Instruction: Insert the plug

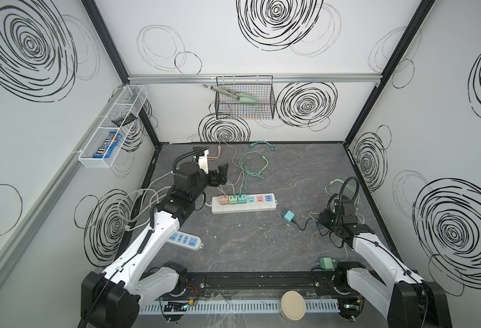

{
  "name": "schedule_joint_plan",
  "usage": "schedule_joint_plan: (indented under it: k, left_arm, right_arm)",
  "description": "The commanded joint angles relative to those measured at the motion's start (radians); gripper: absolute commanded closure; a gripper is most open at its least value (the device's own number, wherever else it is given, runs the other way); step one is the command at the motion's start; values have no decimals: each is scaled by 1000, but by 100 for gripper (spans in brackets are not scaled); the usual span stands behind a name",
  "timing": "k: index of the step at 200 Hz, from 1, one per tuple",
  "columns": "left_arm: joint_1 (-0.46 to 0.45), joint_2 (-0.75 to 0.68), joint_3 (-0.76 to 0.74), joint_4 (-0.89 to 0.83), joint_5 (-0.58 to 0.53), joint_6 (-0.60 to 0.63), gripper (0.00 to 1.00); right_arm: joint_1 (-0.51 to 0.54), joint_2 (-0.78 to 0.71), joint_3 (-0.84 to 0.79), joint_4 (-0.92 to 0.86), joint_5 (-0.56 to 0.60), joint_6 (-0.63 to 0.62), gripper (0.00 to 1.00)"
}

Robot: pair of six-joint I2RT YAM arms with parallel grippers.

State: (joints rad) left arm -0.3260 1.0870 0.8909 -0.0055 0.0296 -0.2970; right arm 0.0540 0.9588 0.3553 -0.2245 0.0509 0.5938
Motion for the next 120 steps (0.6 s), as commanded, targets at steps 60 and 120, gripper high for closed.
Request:
schedule_joint_plan:
  k: [60, 120]
  left_arm:
    - [23, 7, -4, 15, 20, -14, 4]
    - [23, 7, -13, 12, 14, -17, 4]
  right_arm:
    - [8, -9, 107, -37, -132, -41, 89]
    - [-33, -102, 288, -348, -135, 90, 2]
